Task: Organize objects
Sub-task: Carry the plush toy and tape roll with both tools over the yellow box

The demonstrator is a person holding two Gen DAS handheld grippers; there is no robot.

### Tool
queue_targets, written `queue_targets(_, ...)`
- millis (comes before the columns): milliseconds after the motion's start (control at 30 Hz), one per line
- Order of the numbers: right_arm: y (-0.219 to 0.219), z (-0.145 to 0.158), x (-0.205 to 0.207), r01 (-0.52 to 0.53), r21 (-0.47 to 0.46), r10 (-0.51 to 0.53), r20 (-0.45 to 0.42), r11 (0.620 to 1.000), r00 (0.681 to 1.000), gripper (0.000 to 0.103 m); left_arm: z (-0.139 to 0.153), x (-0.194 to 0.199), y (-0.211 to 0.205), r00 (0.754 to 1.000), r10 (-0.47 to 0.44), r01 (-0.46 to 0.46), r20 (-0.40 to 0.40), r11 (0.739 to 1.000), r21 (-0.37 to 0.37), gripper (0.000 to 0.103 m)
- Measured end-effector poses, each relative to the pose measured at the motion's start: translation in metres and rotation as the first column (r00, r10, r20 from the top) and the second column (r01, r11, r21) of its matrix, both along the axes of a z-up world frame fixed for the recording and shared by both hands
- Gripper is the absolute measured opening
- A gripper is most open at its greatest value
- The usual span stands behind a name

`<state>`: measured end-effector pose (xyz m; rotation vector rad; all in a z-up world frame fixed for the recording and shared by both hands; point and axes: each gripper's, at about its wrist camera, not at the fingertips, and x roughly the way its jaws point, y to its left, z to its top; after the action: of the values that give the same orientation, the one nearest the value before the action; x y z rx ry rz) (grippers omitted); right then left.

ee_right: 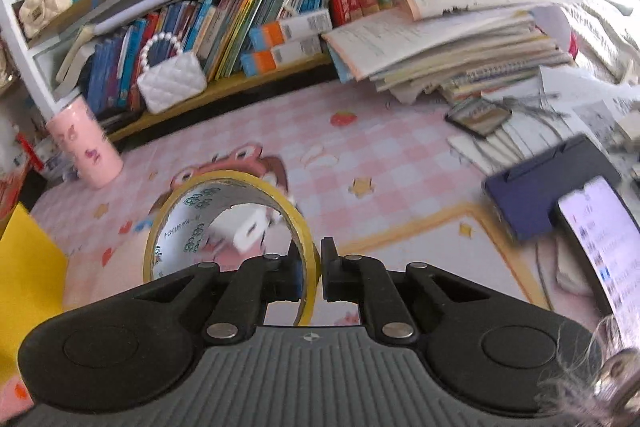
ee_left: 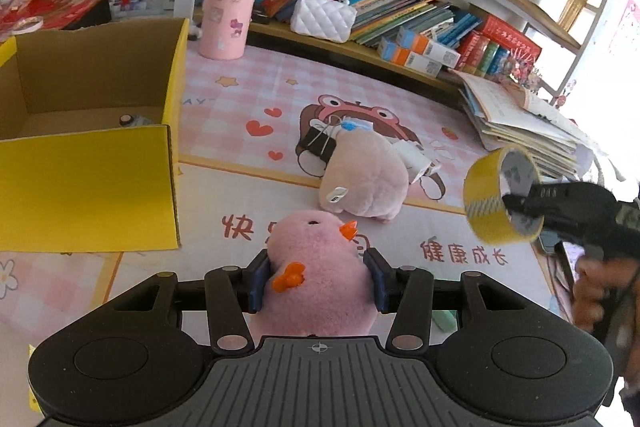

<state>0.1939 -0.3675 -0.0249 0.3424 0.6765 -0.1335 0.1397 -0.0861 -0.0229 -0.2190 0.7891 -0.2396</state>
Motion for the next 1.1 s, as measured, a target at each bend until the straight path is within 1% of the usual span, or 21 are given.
queue_targets(200,0.032,0.005,-0.031,-0.043,0.018,0.044,-0.065,0.999,0.997,0.008,0.002,-0.011,0.016,1.000,-0.006,0.007,0.021,1.000,-0.028,0.047)
queue_targets(267,0.046,0.007,-0.041,-0.074,0.018,0.075,-0.075,0.997,0.994,0.008,0.003,-0.015,0.024,1.000,-0.002,0.003,0.030,0.999,-0.038,0.047)
queue_targets(367,0.075,0.009,-0.058,-0.152,-0.017,0.150,-0.086,0.988,0.985,0.008,0.005,-0.022,0.039,0.999,0.017,-0.015,0.042,0.999,-0.045,0.047)
queue_targets(533,0.129,0.009,-0.078,-0.302,-0.075,0.295,-0.097,0.950,0.951,0.008,0.006,-0.039,0.075,0.996,0.079,-0.077,0.042,0.995,-0.060,0.047)
queue_targets(667,0.166,0.012,-0.090,-0.389,-0.097,0.381,-0.088,0.916,0.920,0.008,0.005,-0.054,0.107,0.991,0.127,-0.125,0.031,0.990,-0.073,0.047)
queue_targets(867,0.219,0.010,-0.105,-0.479,-0.091,0.467,-0.119,0.873,0.876,0.008,0.007,-0.078,0.152,0.982,0.187,-0.184,0.031,0.980,-0.073,0.047)
queue_targets(1100,0.267,0.008,-0.126,-0.545,-0.084,0.533,-0.124,0.834,0.837,0.008,0.008,-0.105,0.194,0.973,0.228,-0.226,0.029,0.972,-0.065,0.047)
